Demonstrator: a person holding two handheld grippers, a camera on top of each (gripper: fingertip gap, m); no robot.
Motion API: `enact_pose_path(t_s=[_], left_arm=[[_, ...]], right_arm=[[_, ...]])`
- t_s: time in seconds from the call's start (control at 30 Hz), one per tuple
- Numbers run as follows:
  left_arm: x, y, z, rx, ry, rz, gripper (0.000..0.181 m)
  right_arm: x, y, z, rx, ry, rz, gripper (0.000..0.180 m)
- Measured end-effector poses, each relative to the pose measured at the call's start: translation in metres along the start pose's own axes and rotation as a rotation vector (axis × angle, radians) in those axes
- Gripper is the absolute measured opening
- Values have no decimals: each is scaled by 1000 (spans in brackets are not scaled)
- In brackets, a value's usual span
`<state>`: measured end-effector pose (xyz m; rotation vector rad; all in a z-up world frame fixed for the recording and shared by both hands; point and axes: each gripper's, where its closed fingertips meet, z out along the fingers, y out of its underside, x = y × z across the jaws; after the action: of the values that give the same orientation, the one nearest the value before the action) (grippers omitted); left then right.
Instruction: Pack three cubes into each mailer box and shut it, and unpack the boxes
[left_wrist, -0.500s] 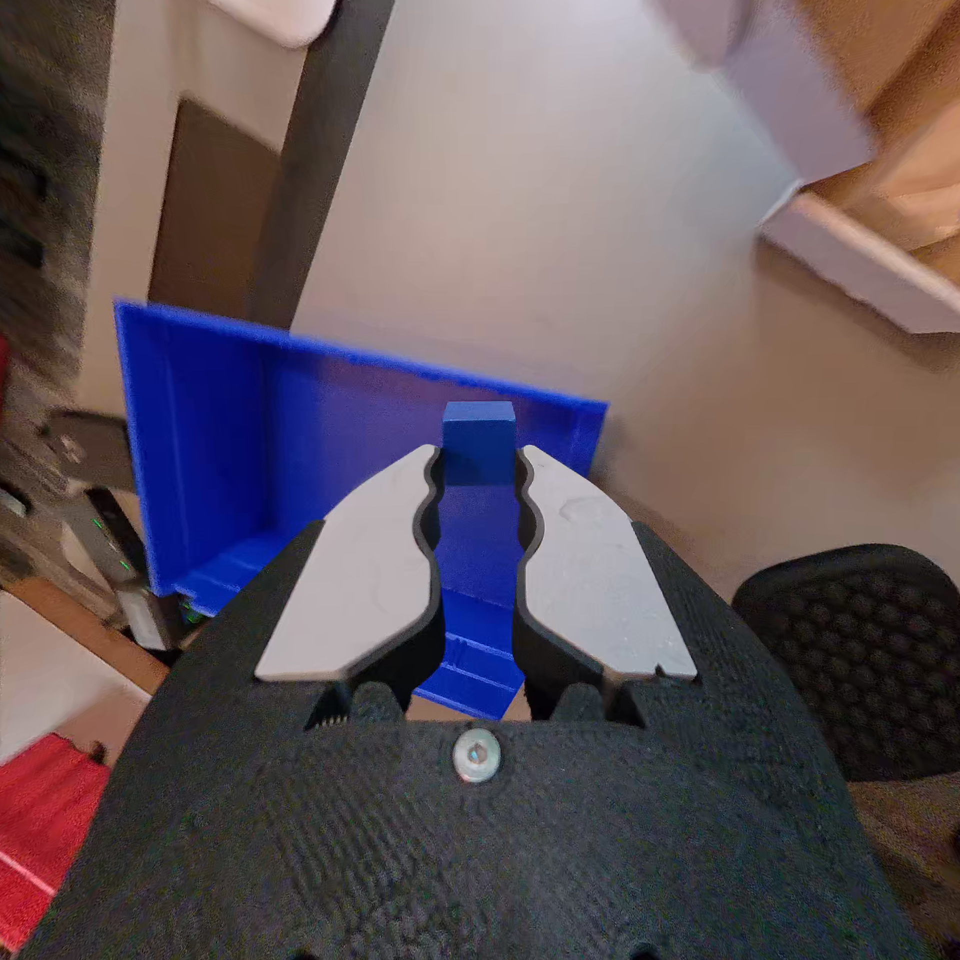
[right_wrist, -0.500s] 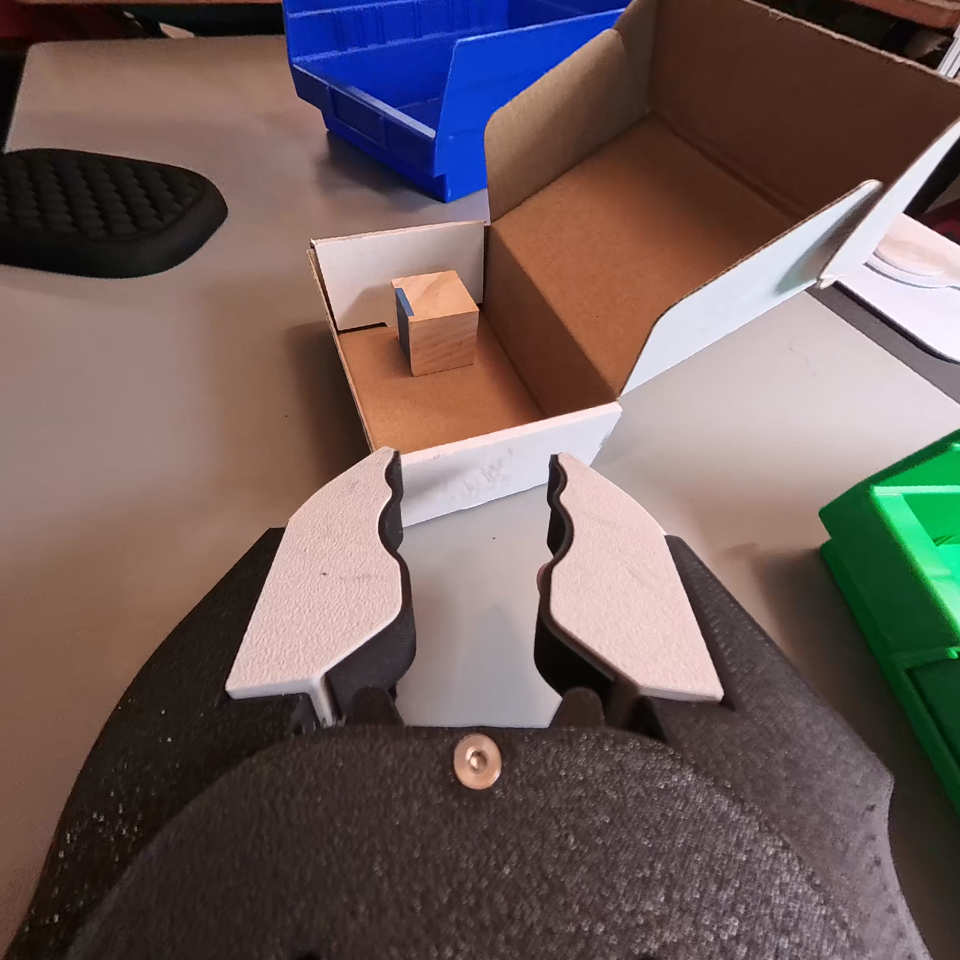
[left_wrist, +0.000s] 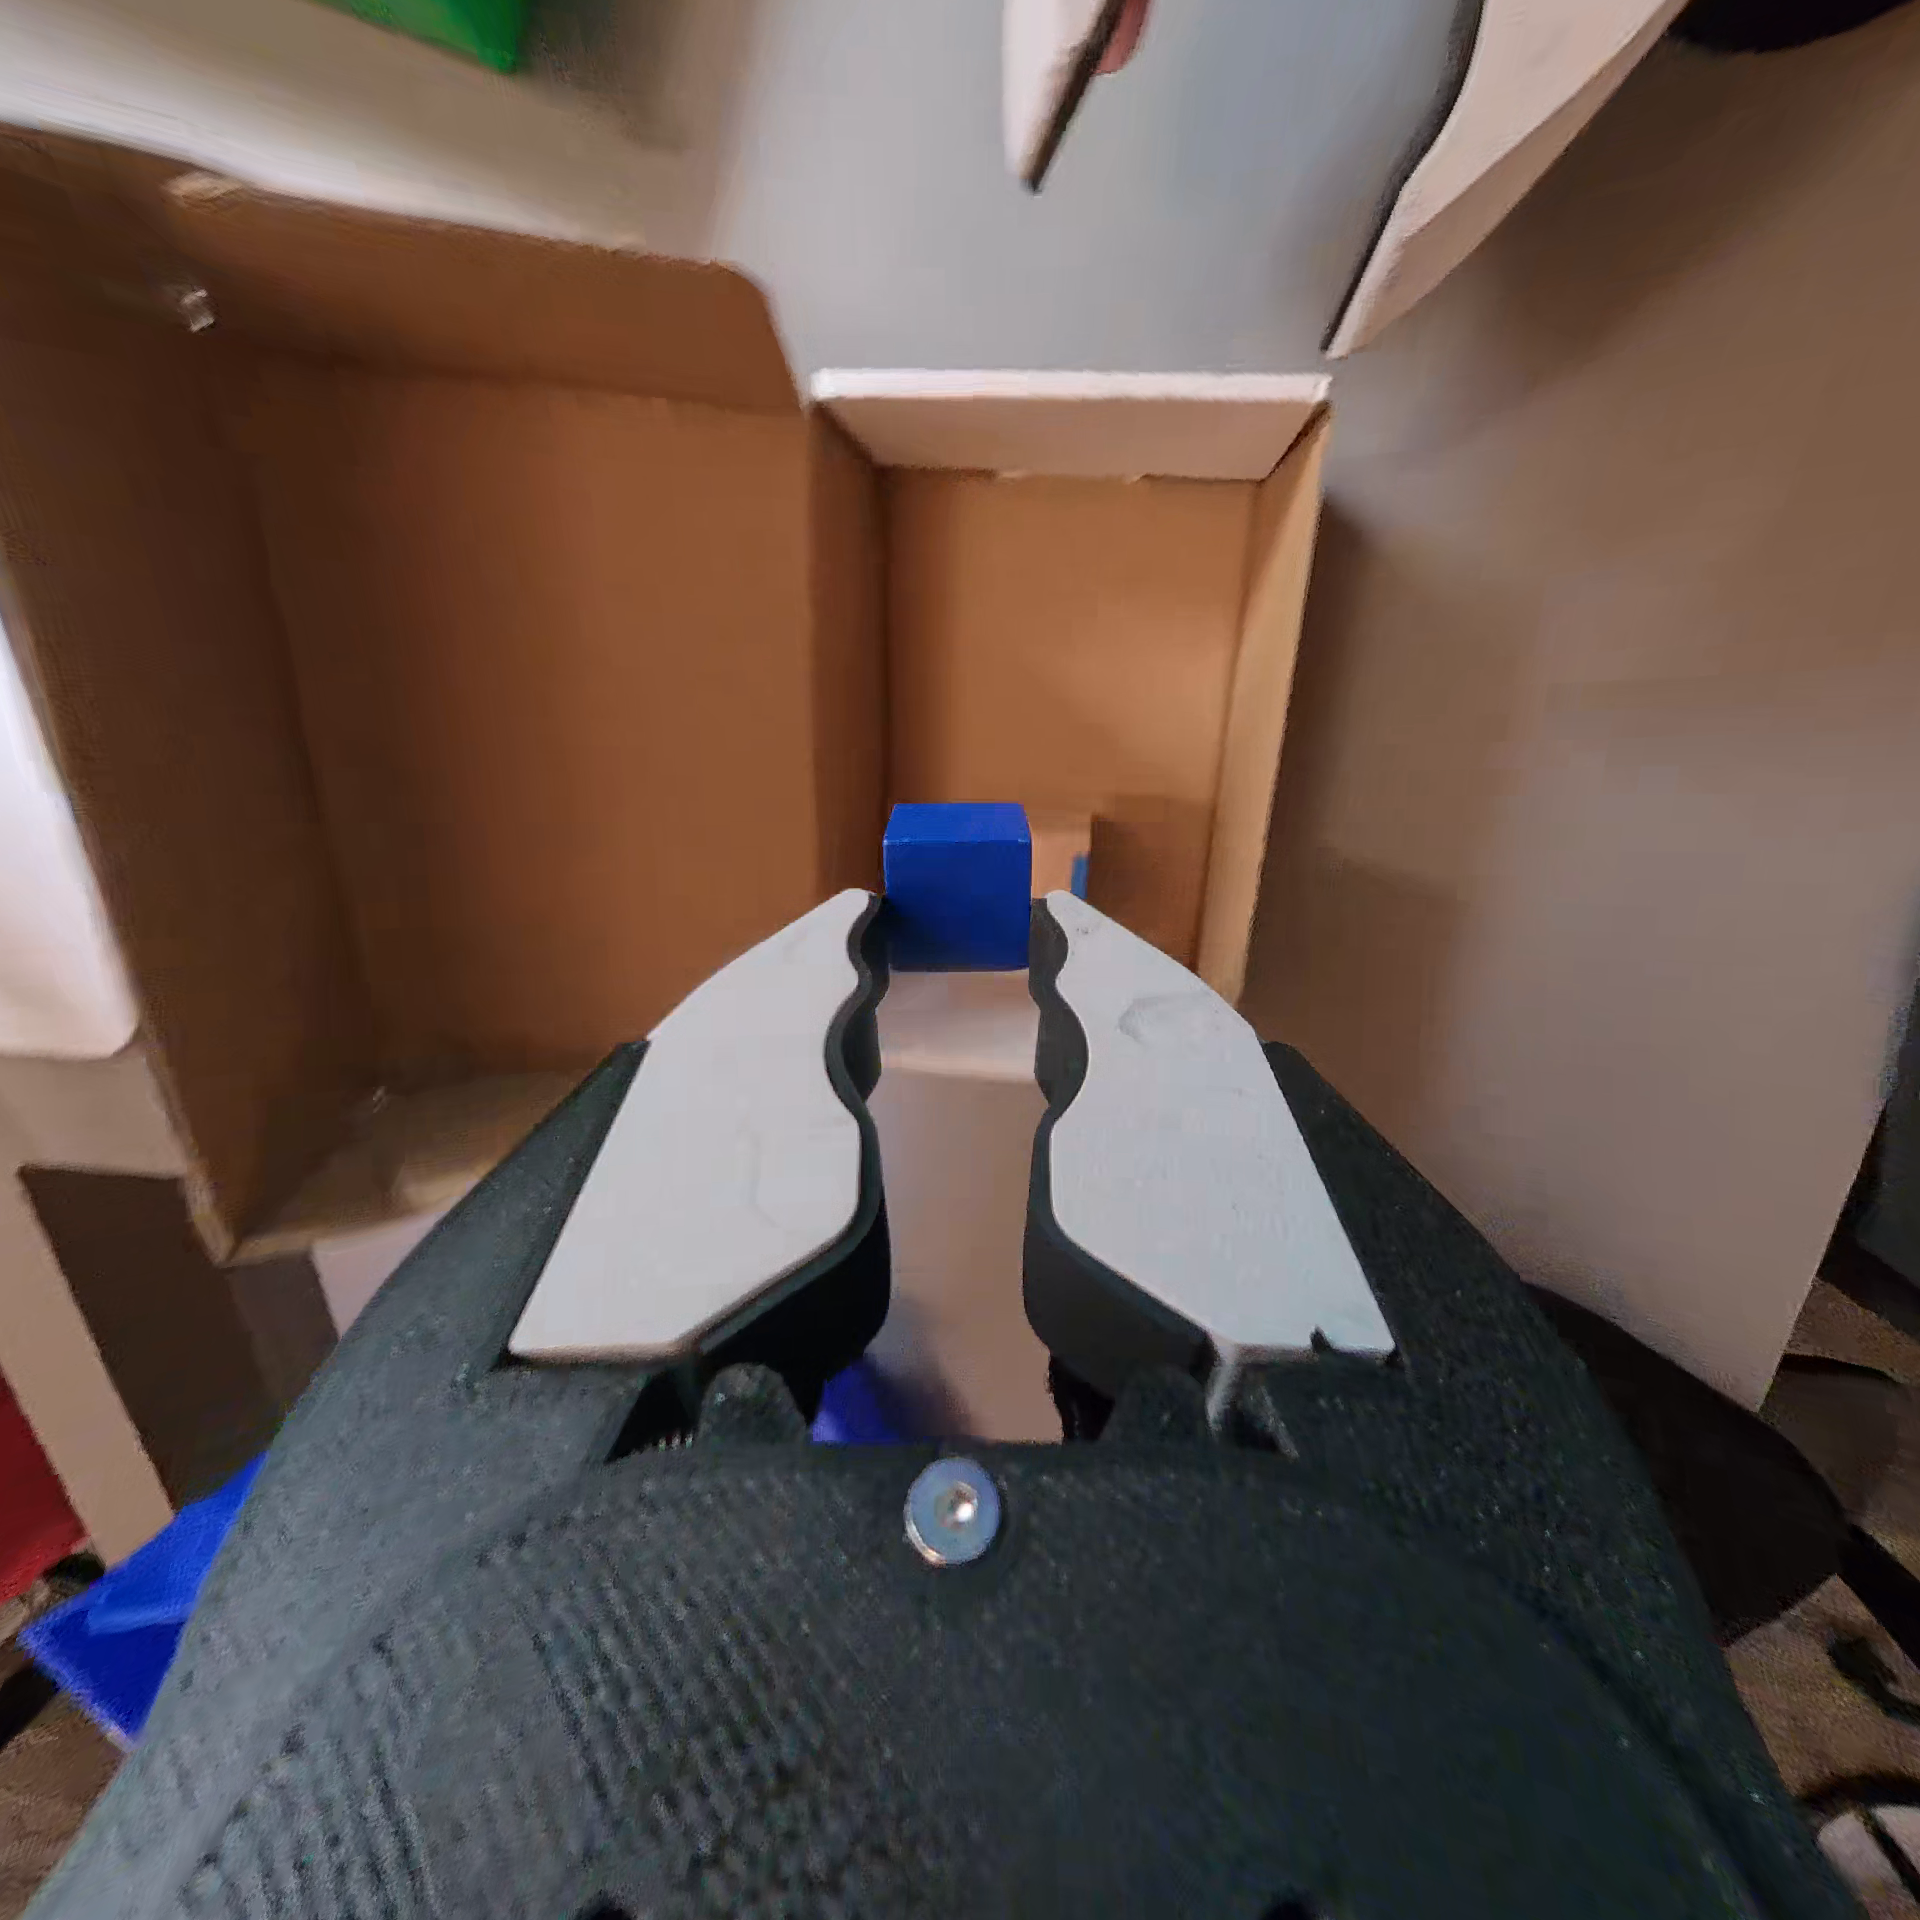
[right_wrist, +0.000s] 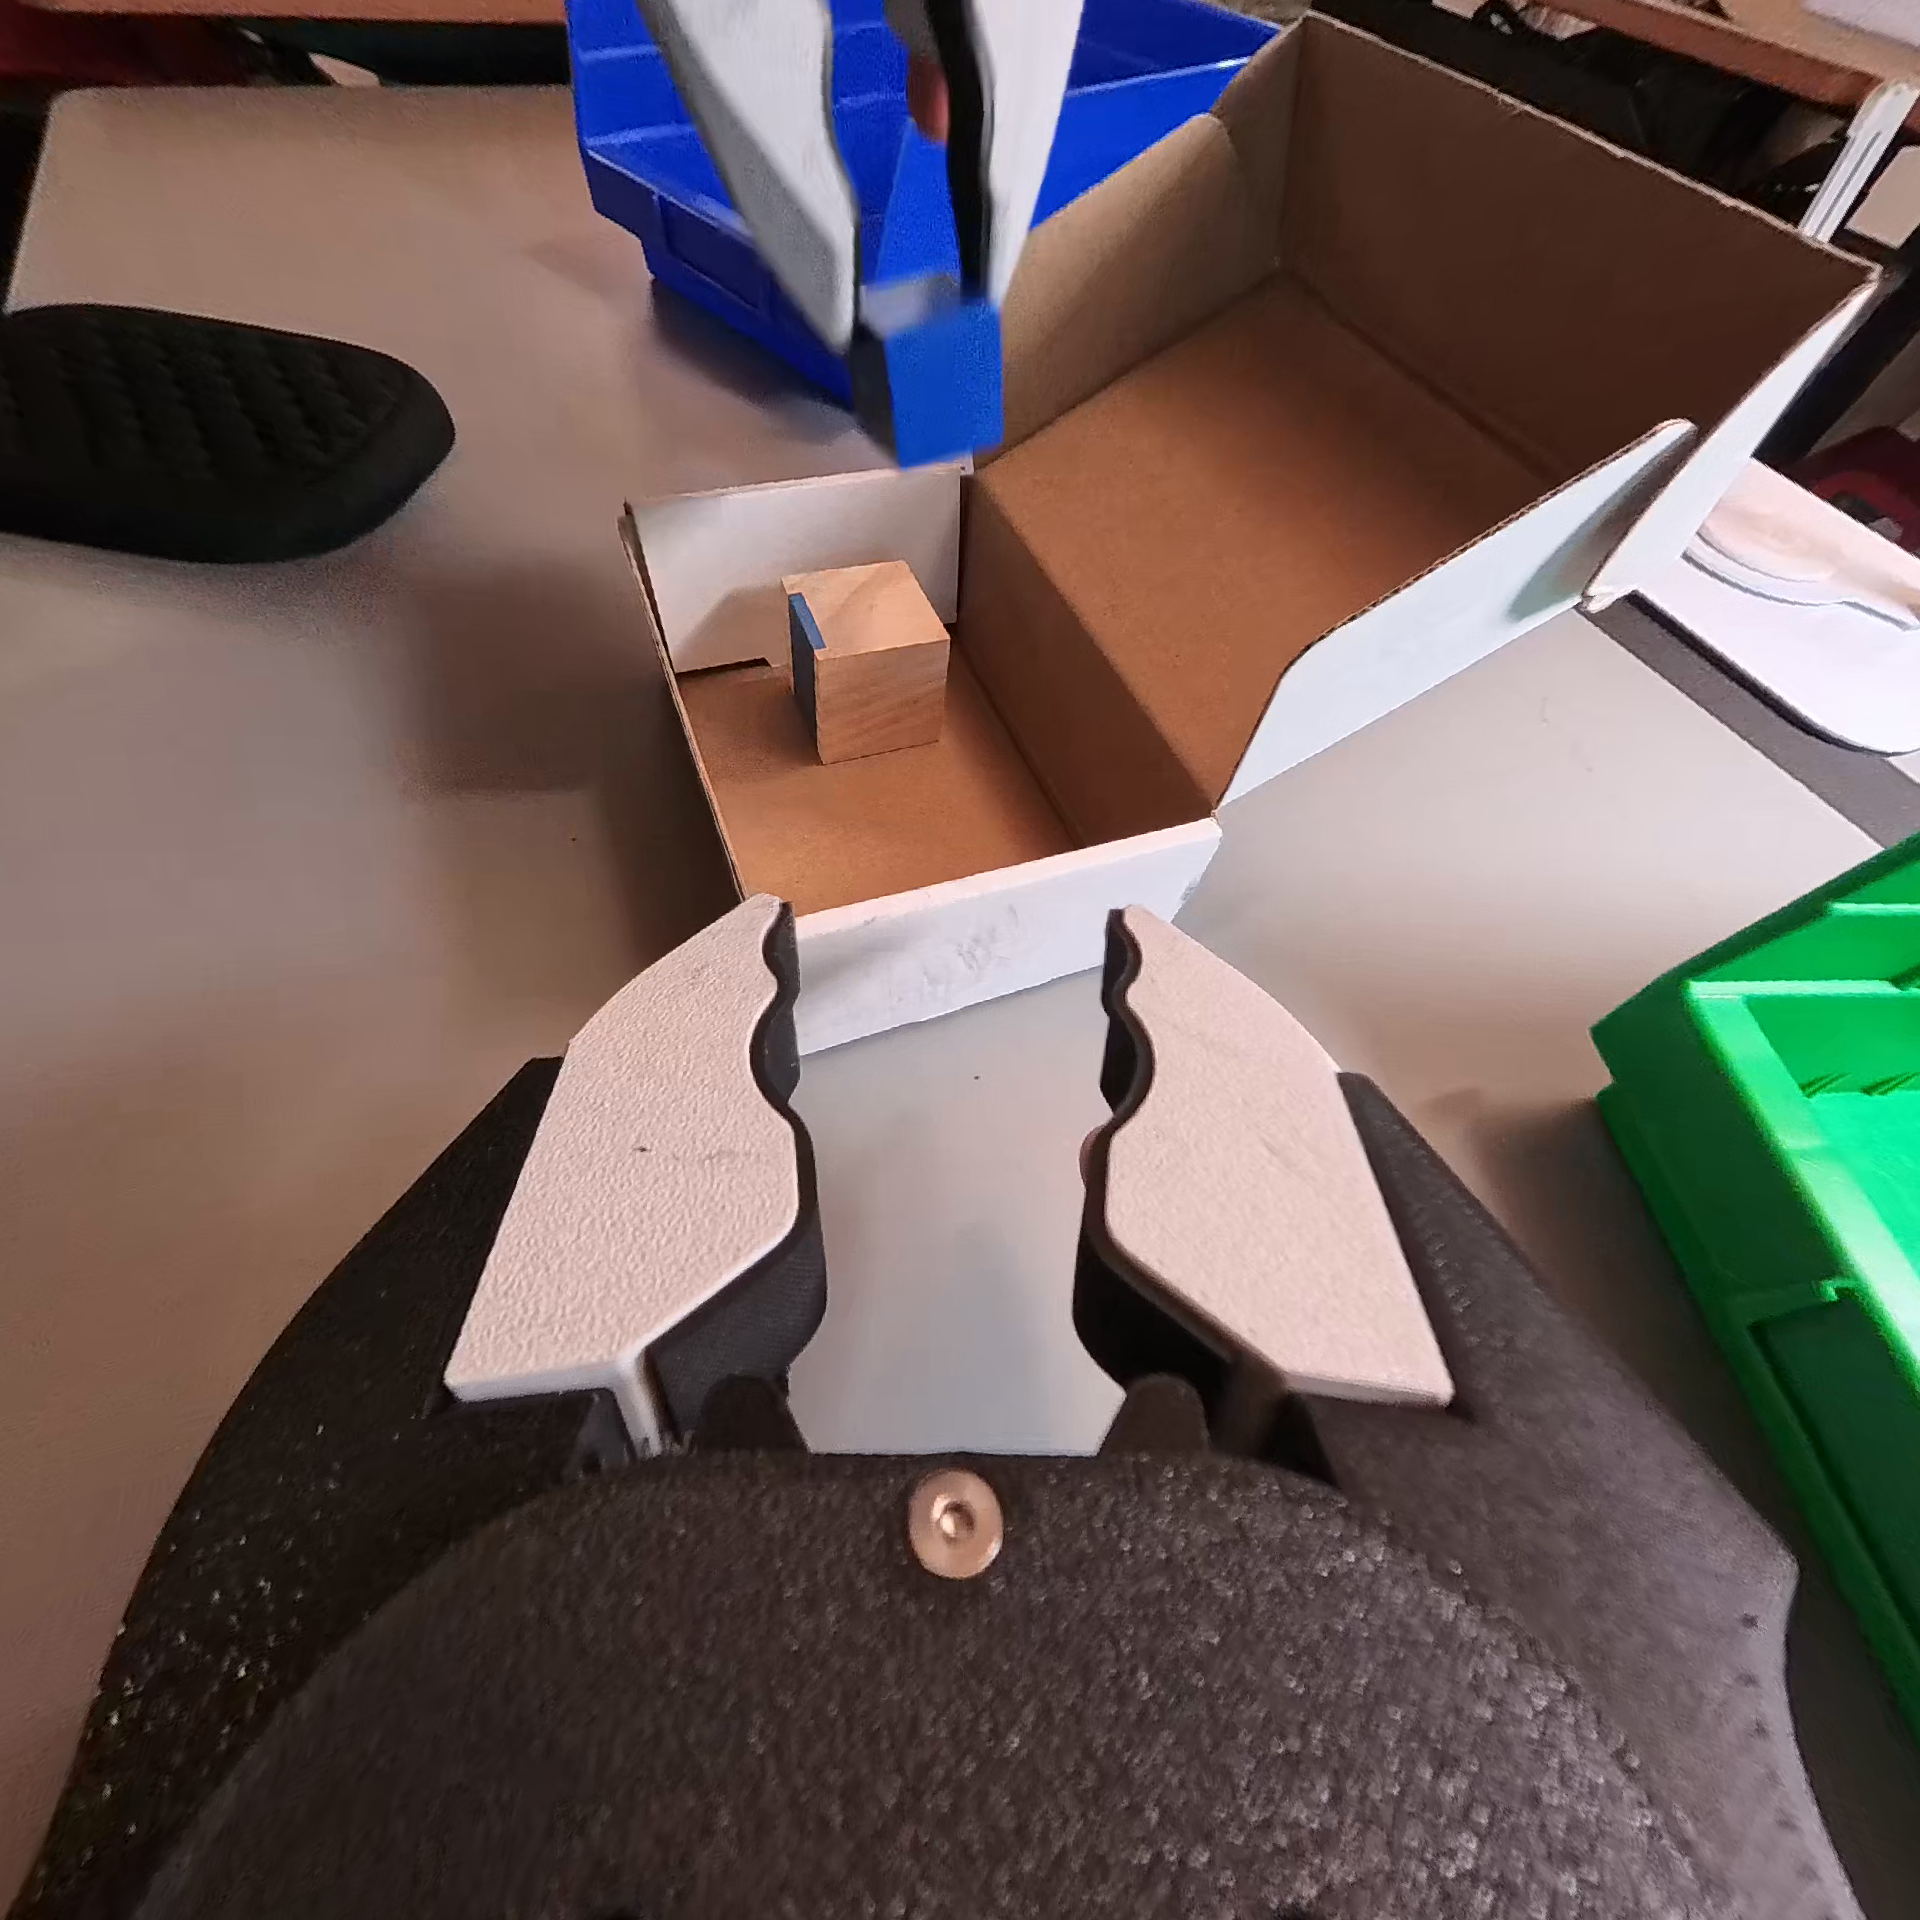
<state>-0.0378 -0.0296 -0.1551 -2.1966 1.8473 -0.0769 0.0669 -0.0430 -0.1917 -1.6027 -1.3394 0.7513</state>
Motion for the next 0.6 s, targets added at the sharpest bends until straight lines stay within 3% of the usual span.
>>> enact_pose_path(t_s=[0.3, 0.6], left_arm=[[21, -15, 66, -64, 97, 43, 25], [23, -9, 86, -80, 104, 41, 25]], right_arm=[[3, 0, -2, -3, 18, -14, 56], [4, 0, -3, -3, 20, -15, 56]])
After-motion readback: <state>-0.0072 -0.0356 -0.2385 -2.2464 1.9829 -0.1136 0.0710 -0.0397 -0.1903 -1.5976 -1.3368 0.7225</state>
